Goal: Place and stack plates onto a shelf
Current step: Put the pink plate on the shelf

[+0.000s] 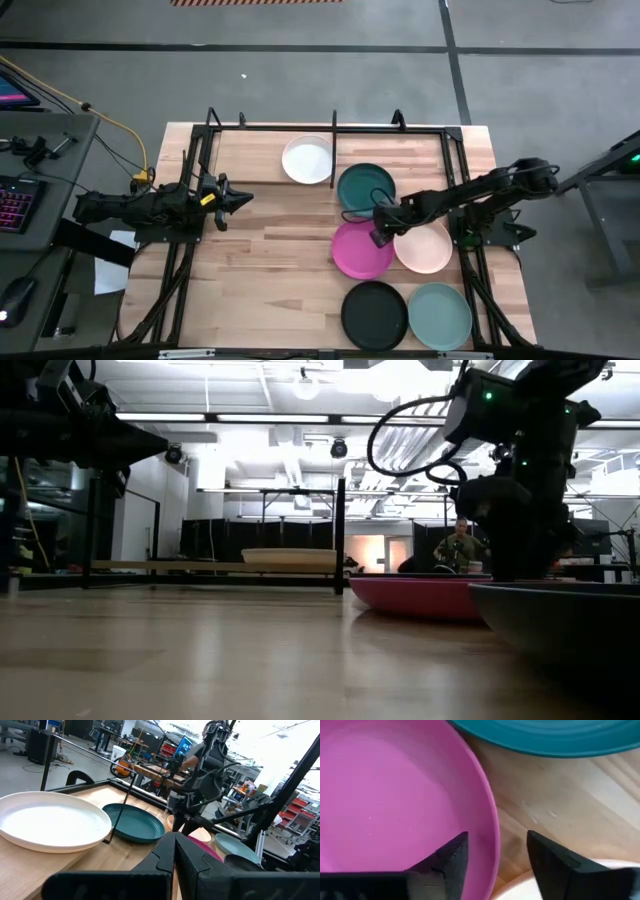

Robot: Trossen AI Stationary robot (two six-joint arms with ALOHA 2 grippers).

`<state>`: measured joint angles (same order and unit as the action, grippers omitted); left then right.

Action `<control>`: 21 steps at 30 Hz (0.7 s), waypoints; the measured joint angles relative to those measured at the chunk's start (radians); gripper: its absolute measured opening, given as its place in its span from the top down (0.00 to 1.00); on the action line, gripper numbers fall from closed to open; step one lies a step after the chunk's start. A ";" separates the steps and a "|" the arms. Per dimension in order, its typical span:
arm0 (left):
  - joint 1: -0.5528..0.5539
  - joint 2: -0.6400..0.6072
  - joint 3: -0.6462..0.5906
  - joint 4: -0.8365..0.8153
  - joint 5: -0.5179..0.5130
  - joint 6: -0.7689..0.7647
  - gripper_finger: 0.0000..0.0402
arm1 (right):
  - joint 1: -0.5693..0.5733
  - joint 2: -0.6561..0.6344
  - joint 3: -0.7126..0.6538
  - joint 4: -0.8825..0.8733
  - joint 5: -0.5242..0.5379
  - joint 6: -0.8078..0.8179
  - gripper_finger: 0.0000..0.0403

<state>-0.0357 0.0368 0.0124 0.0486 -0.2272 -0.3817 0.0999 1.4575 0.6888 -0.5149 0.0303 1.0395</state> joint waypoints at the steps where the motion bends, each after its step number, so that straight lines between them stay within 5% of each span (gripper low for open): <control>1: 0.000 0.000 0.000 0.000 0.000 0.000 1.00 | 0.003 0.001 0.000 0.007 -0.001 -0.006 0.61; 6: 0.000 0.000 0.000 0.000 0.000 0.000 1.00 | 0.007 -0.012 0.000 0.023 -0.008 -0.026 0.95; 21: 0.000 0.000 0.000 0.000 0.000 0.000 1.00 | -0.036 -0.026 0.220 0.017 -0.093 -0.265 1.00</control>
<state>-0.0355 0.0370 0.0124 0.0486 -0.2272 -0.3820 0.0639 1.4319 0.9092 -0.4979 -0.0628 0.7749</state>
